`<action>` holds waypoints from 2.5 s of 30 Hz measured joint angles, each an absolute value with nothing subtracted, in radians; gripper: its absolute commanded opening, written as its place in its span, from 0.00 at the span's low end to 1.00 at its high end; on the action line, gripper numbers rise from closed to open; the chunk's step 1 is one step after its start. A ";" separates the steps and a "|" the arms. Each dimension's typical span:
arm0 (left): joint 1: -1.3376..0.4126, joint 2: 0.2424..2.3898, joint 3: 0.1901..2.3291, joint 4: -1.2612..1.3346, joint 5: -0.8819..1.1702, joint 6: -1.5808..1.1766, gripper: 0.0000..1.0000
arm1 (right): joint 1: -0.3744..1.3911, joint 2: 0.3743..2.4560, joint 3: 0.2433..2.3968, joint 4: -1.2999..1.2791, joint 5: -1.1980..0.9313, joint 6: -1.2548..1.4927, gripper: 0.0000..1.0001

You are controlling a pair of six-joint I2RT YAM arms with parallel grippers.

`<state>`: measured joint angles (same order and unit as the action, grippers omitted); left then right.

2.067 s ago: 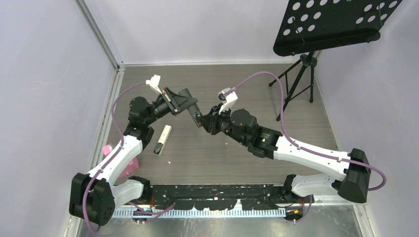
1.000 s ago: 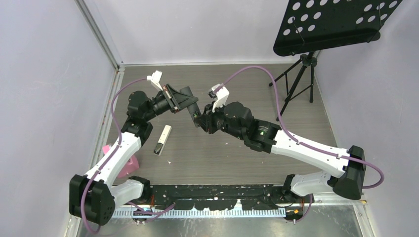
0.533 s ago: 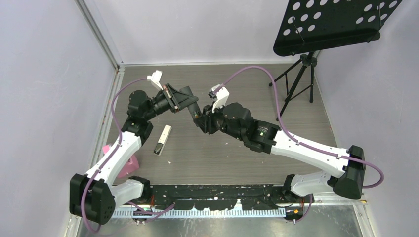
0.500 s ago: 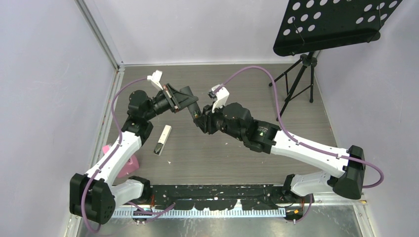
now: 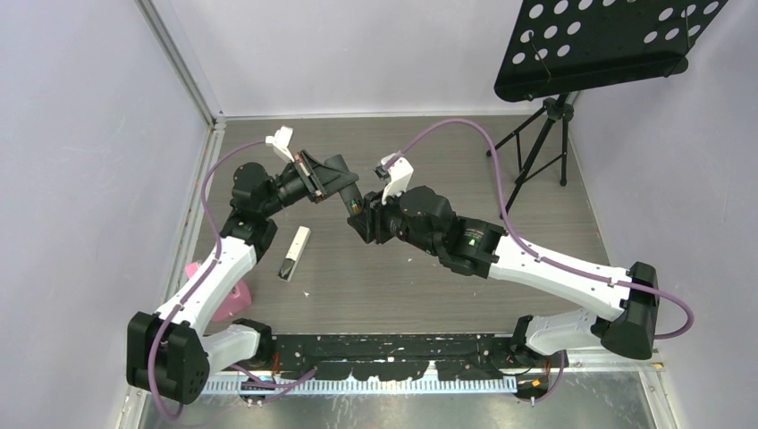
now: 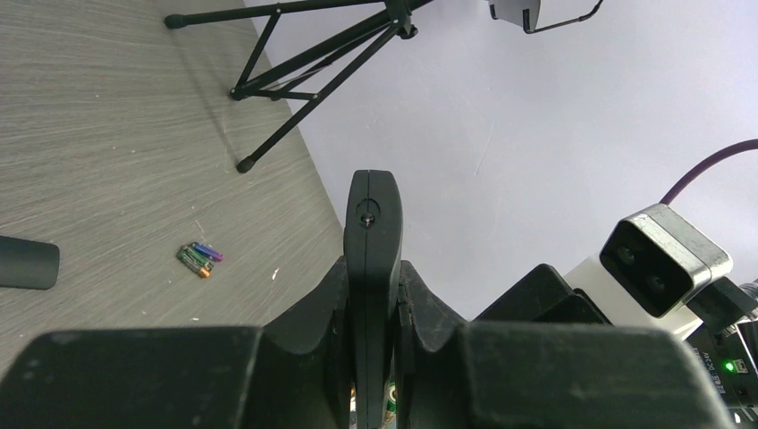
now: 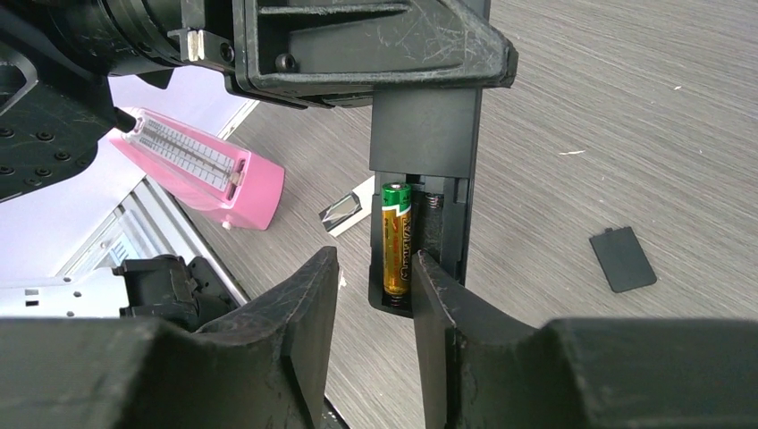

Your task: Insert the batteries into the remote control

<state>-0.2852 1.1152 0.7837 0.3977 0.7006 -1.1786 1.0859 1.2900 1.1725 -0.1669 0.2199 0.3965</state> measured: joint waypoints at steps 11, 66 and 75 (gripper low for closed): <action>-0.285 1.115 0.784 0.414 0.700 -1.182 0.00 | 1.092 1.290 1.199 -0.194 0.228 0.401 0.52; -0.286 1.120 0.799 0.533 0.725 -1.255 0.00 | 0.928 1.189 0.985 0.141 0.141 1.049 0.94; -0.286 1.120 0.799 0.534 0.724 -1.258 0.00 | 0.888 1.261 0.985 0.226 0.043 1.138 0.80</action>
